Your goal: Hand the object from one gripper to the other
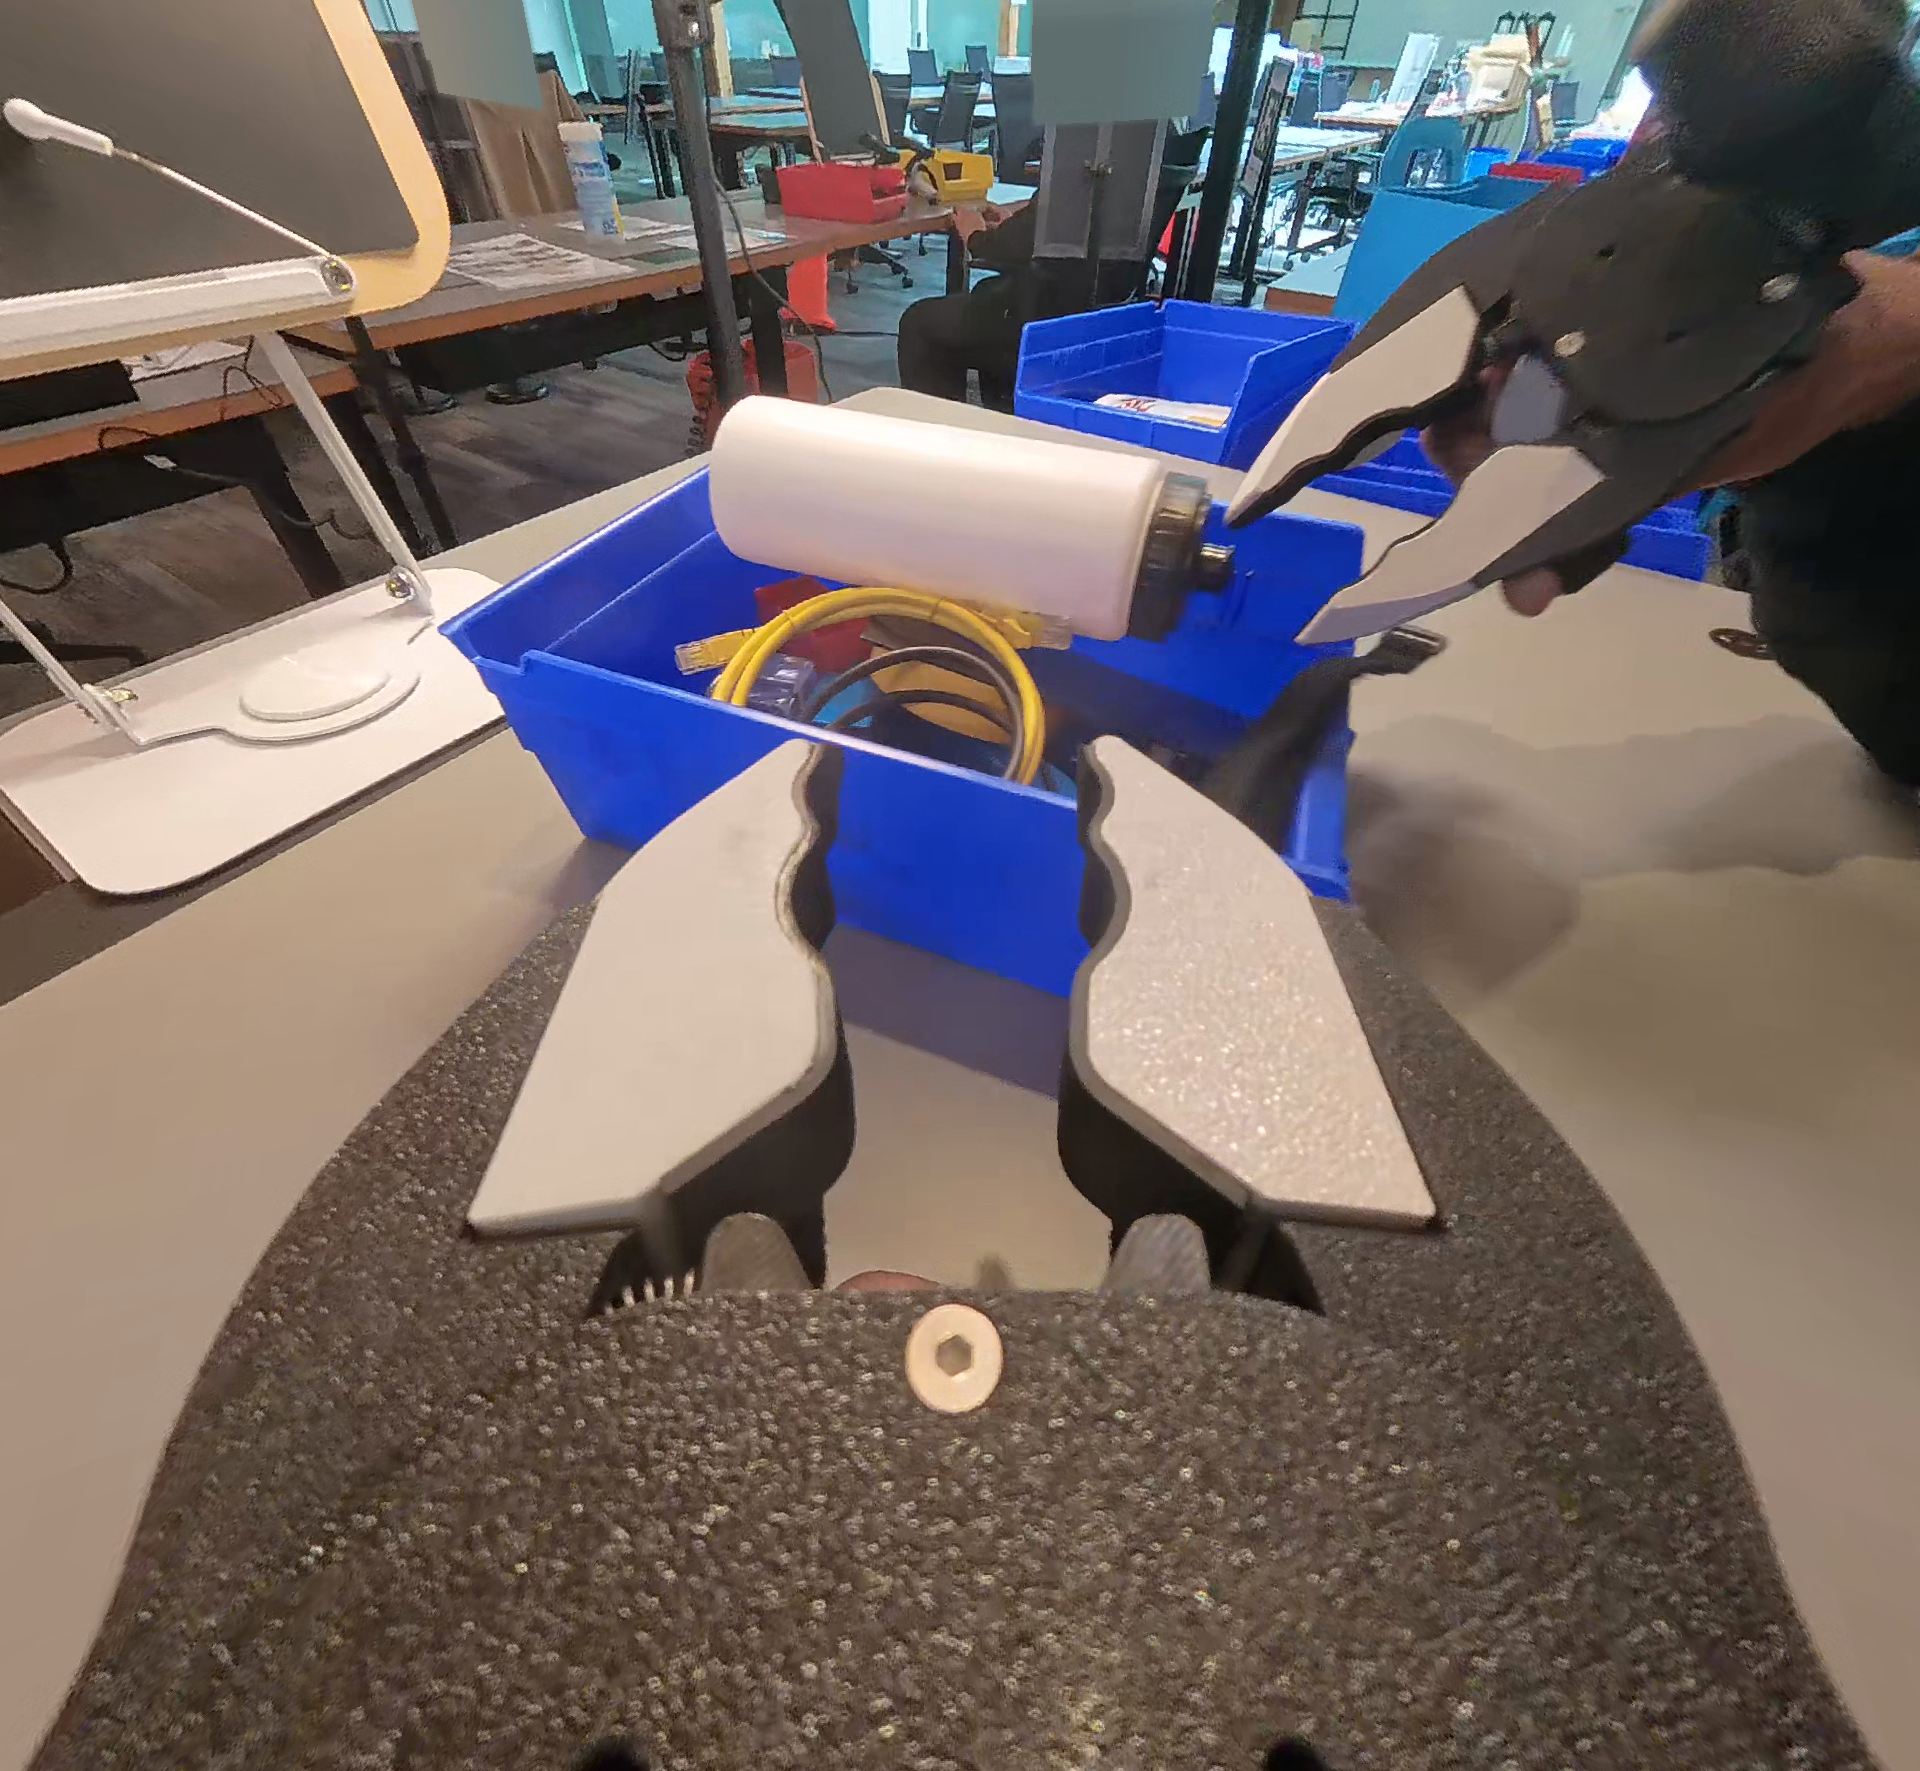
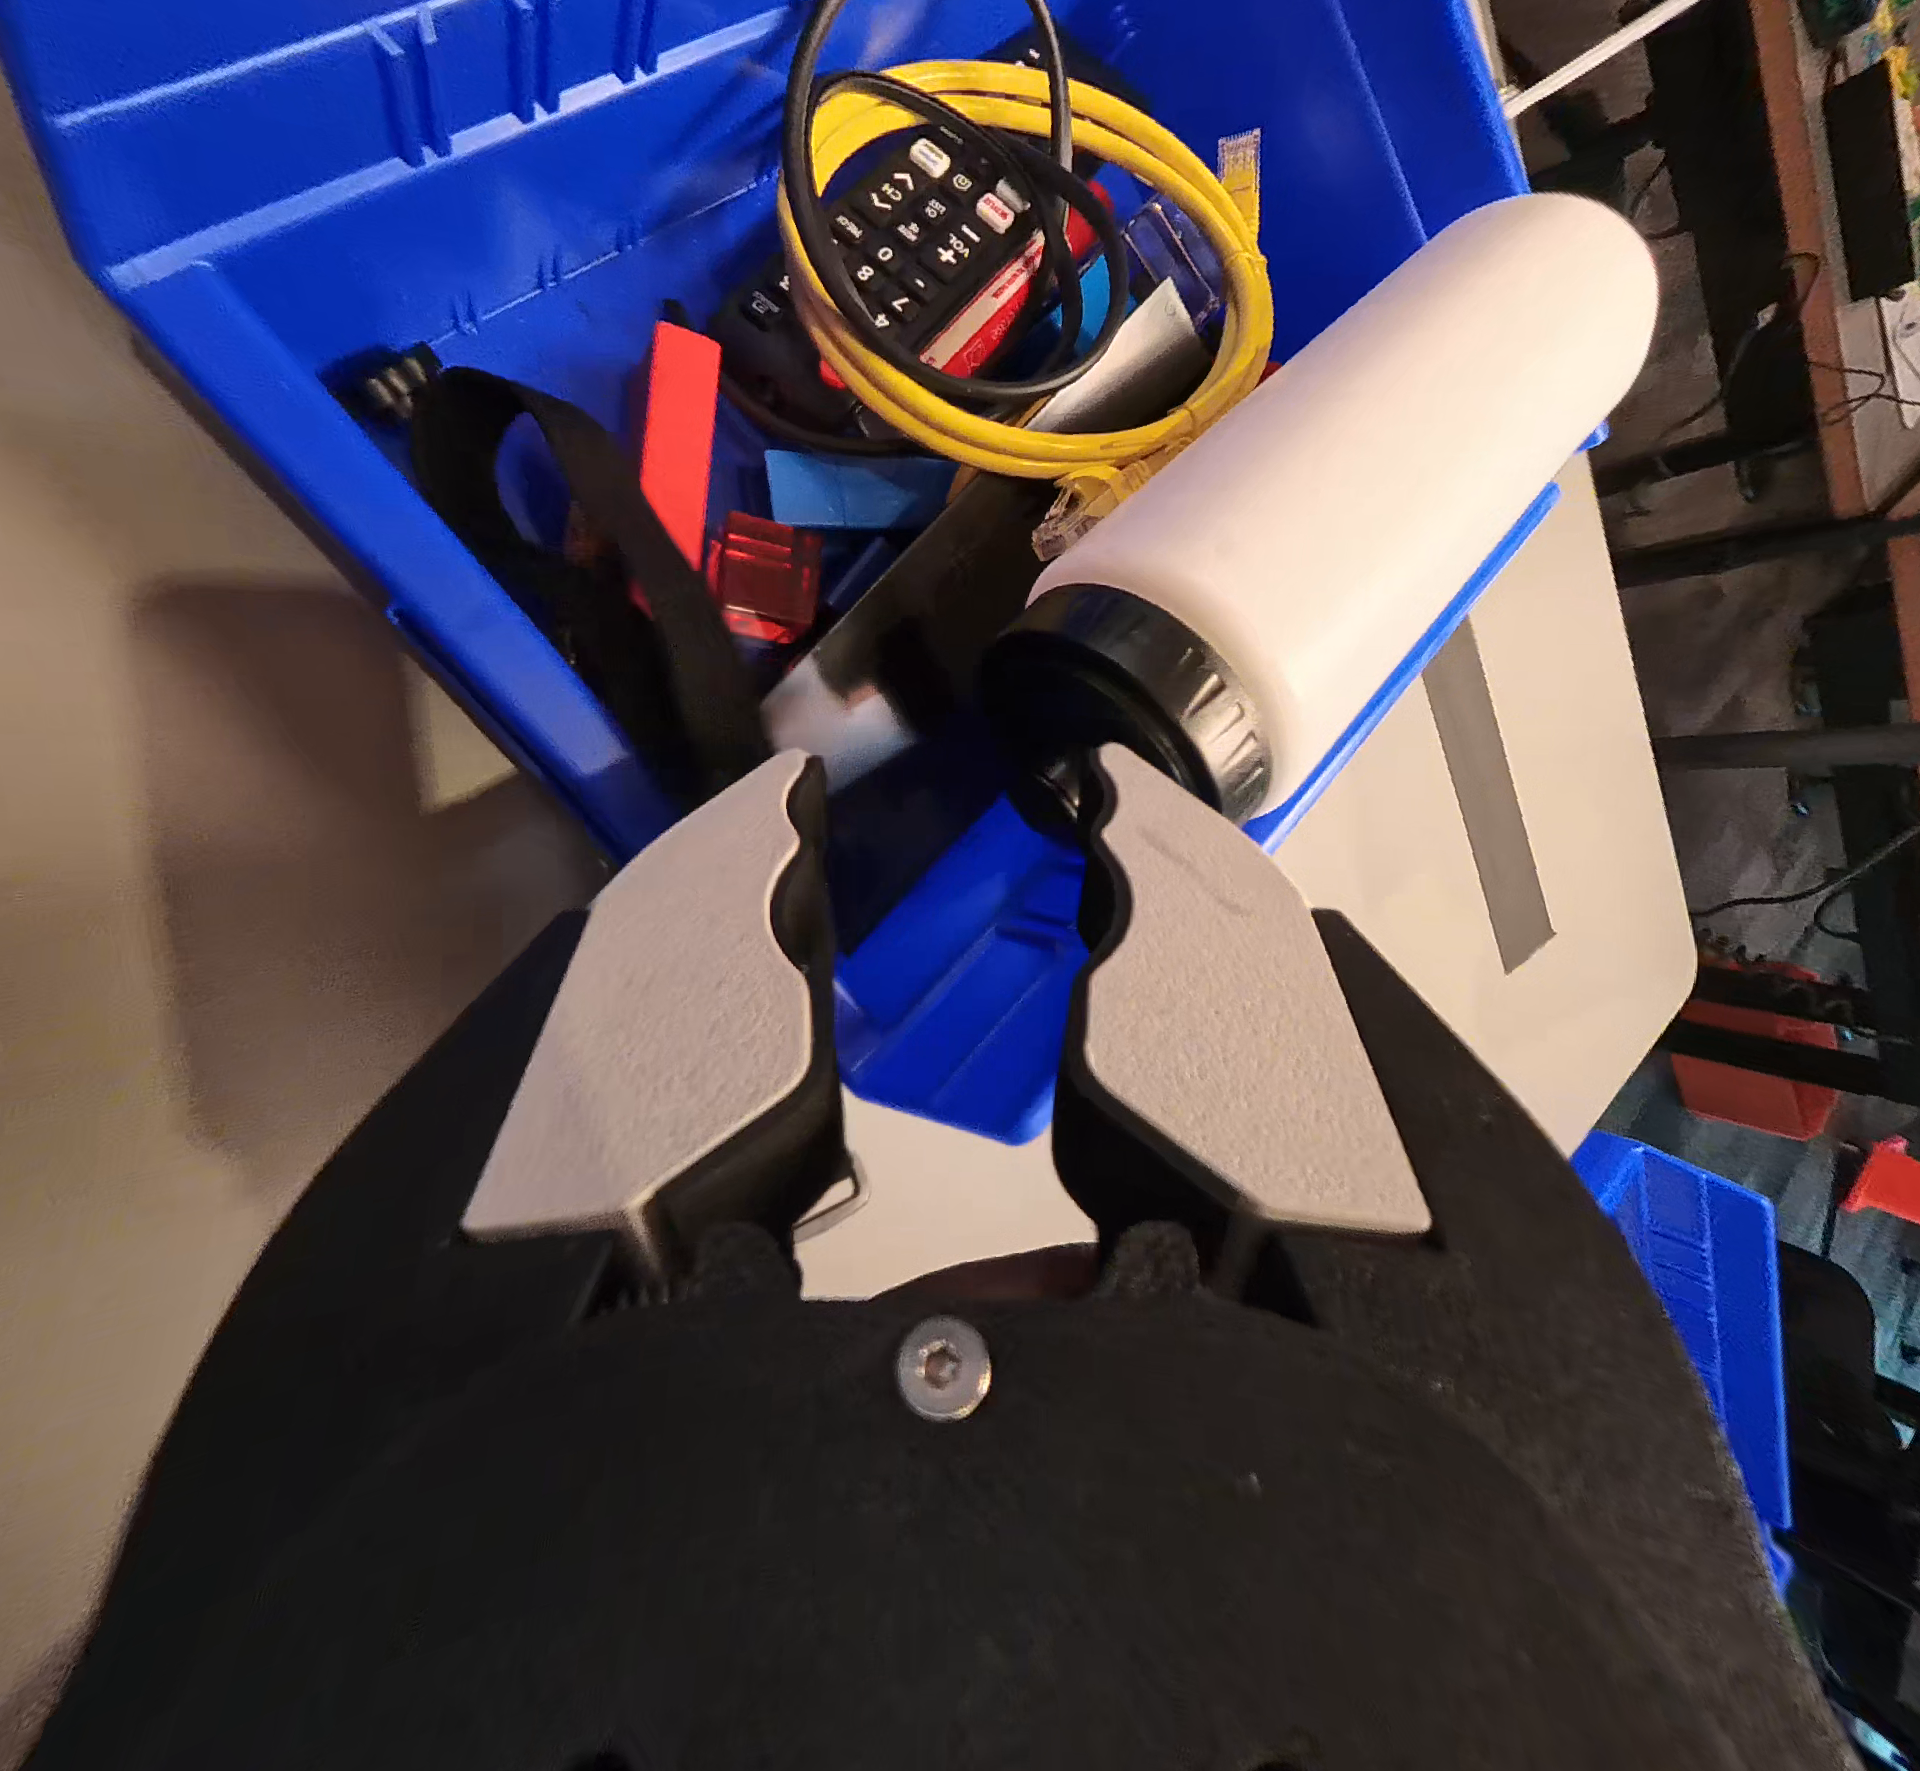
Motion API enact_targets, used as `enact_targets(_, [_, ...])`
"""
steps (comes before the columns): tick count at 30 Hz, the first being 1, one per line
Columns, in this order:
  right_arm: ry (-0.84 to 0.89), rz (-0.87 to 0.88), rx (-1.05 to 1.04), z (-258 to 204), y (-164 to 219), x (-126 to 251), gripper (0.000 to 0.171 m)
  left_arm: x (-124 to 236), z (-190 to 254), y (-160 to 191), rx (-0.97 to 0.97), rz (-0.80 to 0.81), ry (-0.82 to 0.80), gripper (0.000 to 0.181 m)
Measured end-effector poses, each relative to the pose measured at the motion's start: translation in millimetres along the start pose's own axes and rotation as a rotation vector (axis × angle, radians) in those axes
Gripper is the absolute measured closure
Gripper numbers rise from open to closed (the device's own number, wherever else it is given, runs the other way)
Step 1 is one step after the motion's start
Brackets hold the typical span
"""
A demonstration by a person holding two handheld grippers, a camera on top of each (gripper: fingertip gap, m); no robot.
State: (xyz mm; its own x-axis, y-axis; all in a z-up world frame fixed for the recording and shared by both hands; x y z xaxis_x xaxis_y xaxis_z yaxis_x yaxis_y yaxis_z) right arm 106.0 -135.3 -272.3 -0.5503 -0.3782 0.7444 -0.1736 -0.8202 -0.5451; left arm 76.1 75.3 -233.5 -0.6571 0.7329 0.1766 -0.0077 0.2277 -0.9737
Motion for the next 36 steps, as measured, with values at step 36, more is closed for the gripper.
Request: enact_targets(36, [-0.081, -0.685, 0.433, 65.0, -97.0, -172.4, 0.151, -18.7, -94.7, 27.0, 0.04, 0.408, -0.175, 0.148])
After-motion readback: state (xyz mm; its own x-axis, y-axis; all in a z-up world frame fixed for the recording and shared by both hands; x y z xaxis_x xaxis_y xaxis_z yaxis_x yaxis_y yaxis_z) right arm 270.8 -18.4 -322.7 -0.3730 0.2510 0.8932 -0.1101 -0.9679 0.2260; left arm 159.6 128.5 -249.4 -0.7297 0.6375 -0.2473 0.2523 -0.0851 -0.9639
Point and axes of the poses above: each gripper's, where its closed fingertips meet, x back along the fingers, y out of its underside, z = x × y across the jaws, the point moved 2 cm from there along x, back along the fingers, and after that the axes turned 10 degrees about -x, right-handed, at the moved point
